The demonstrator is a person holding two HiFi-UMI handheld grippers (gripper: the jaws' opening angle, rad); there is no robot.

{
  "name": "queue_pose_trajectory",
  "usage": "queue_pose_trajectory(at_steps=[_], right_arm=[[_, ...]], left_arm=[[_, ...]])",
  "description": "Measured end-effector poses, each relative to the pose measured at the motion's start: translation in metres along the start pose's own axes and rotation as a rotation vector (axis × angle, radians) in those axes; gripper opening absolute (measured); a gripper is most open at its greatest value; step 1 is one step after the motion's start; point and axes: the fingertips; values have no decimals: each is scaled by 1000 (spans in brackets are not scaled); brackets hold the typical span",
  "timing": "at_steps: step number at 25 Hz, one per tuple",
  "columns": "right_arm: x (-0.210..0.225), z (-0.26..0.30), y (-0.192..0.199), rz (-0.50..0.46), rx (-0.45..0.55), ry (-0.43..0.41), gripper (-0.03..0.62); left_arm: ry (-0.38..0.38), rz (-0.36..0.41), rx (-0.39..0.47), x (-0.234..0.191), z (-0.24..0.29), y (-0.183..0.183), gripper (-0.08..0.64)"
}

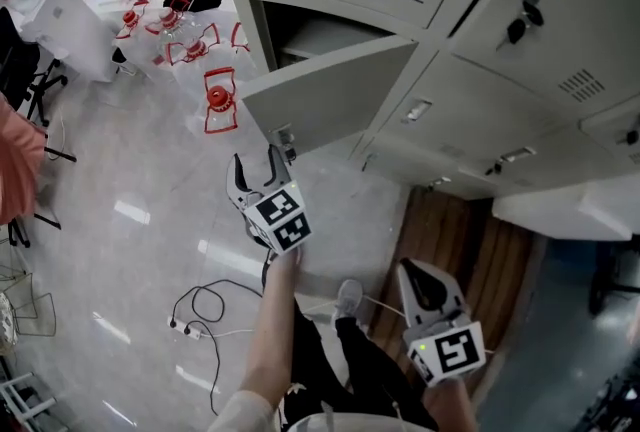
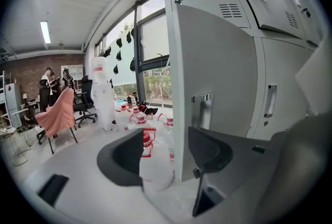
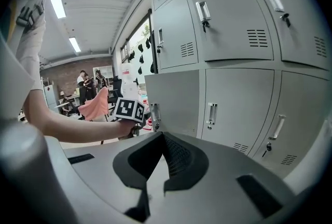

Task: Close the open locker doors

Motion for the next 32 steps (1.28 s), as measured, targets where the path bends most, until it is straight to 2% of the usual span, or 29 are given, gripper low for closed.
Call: queue_pose_trajectory(at_steps=[6, 11, 12, 14, 15, 32], right_arm=[[-8, 41, -18, 7, -12, 17, 6], [-4, 74, -36, 23, -9, 91, 6], [-3, 80, -39, 26, -7, 107, 6], [-1, 92, -44, 24, -5, 135, 6], [-2, 97, -47, 24, -4, 146, 6], [-26, 134, -67, 69, 0, 277, 6]], left_arm=[[128, 26, 80, 30, 37, -34, 259], [188, 24, 92, 36, 73, -44, 255], [200, 30, 96, 36, 80, -46, 243], [222, 49, 99, 38, 93, -50, 121], [235, 55, 99, 40, 99, -51, 95], [422, 103, 92, 62, 146, -63, 94]])
Point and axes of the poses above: the fingertips, and each gripper's own axes: z forward along the fingers, x to its right, y out of its underside, and after that the axes turned 8 degrees about x, right-handed
